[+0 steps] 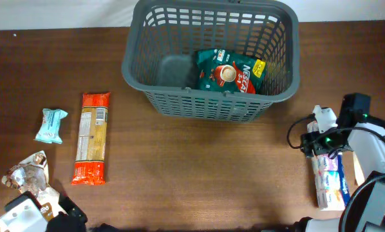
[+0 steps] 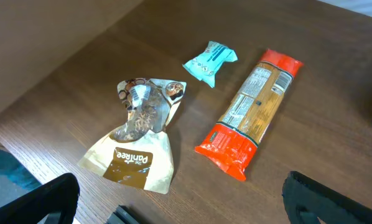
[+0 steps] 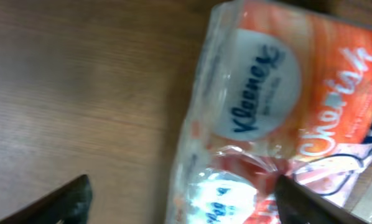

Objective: Pack container
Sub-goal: 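Move the right gripper back and grasp the Kleenex tissue pack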

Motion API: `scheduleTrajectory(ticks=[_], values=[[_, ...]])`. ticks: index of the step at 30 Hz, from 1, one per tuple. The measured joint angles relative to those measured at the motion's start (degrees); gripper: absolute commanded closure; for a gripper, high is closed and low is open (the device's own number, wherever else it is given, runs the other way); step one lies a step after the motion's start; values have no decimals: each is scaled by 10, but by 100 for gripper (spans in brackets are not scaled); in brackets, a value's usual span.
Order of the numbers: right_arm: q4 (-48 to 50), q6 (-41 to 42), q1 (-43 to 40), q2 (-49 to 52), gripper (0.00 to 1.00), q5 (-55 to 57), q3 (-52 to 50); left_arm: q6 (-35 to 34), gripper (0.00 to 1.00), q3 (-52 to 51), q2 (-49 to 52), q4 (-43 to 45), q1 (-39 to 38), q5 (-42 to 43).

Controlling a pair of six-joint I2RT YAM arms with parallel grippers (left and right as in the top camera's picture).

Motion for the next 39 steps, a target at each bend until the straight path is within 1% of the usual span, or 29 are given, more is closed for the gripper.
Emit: scheduleTrajectory(ticks=[1, 2, 3, 4, 5, 6, 8, 9, 10, 14, 17, 21, 23, 26, 28, 35, 39], values=[[10, 1, -13, 2, 27, -10, 0, 0, 1, 0, 0, 0, 0, 0], [21, 2, -24, 3, 28, -19, 1, 0, 1, 0, 0, 0, 0, 0], [27, 3, -31, 3, 28, -25, 1, 0, 1, 0, 0, 0, 0, 0], [31, 3, -37, 4, 22, -30, 1, 0, 1, 0, 0, 0, 0, 0], [35, 4, -42, 5, 20, -37, 1, 0, 1, 0, 0, 0, 0, 0], [43, 11, -45, 5, 16, -44, 1, 0, 1, 0, 0, 0, 0, 0], [57, 23, -48, 5, 15, -50, 0, 0, 1, 0, 0, 0, 0, 0], [66, 31, -48, 6, 5, -51, 0, 0, 1, 0, 0, 0, 0, 0], [72, 35, -48, 6, 1, -52, -2, 0, 1, 0, 0, 0, 0, 0], [99, 55, -49, 6, 0, -57, -7, 0, 1, 0, 0, 0, 0, 1], [95, 71, -49, 7, 1, -61, -3, 0, 1, 0, 0, 0, 0, 1], [68, 89, -49, 8, 1, -73, 52, 0, 1, 0, 0, 1, 0, 2], [65, 91, -49, 8, 1, -74, 96, 0, 1, 0, 0, 2, 0, 2], [60, 92, -49, 8, 1, -70, 108, 0, 1, 0, 0, 2, 0, 2], [68, 92, -49, 8, 1, -60, 90, 0, 1, 0, 0, 2, 0, 2], [142, 116, -49, 8, 1, -18, -9, 0, 1, 0, 0, 2, 0, 2], [182, 136, -56, 8, 1, -3, -35, 0, 1, 0, 0, 2, 0, 2]])
